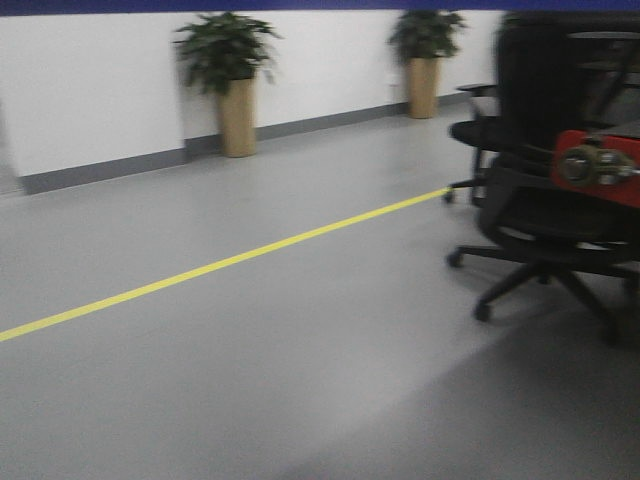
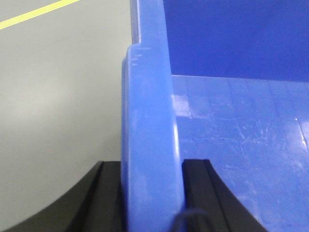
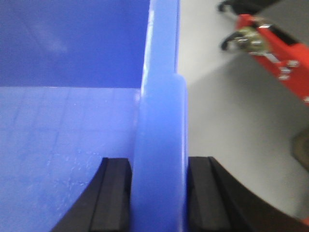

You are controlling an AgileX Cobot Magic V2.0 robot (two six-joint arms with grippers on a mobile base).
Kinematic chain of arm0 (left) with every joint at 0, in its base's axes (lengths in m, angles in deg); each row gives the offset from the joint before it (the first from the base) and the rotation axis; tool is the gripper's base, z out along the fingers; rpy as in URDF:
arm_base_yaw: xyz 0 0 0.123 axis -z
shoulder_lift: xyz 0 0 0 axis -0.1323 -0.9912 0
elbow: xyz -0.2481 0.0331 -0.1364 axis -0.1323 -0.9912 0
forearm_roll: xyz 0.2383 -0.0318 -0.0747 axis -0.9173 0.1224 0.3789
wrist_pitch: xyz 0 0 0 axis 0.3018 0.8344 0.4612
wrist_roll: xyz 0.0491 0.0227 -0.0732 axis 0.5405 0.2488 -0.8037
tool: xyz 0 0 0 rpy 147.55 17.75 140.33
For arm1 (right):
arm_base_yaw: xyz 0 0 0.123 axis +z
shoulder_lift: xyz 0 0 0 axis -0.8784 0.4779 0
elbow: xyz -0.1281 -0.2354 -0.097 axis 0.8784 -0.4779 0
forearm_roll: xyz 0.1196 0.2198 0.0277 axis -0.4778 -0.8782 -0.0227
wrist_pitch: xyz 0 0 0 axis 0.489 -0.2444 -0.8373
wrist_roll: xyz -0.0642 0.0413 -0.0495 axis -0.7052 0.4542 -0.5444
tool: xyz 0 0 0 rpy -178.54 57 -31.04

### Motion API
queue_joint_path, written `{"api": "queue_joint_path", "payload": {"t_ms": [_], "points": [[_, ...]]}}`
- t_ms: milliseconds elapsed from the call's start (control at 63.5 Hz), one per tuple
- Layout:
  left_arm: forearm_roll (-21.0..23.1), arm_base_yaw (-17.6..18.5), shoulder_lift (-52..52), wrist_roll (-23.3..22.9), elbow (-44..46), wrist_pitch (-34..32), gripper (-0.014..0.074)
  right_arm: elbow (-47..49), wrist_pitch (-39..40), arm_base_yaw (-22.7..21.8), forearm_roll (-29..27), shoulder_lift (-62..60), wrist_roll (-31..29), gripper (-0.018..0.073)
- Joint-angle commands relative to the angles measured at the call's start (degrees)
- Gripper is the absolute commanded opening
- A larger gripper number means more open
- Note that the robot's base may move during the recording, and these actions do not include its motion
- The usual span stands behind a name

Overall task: Move blue bin to conveyor side
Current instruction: 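Drive the base across the floor toward the red conveyor, bin held, then approach the conveyor and position the bin above the grey belt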

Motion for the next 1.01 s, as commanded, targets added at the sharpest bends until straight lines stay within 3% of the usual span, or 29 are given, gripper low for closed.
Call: {"api": "queue_joint_path", "payload": {"t_ms": [0,992], "points": [[-2.69,0.11,1.12,0.3,0.88,-5.04,-0.0018,0.83,5.36,-0.3,3.6,-1.19,-0.98,-0.0081],[-2.79,0.11,1.12,0.3,0.88,-5.04,-0.0018,0.83,5.36,-0.3,3.6,-1.19,-0.98,-0.0081]]}}
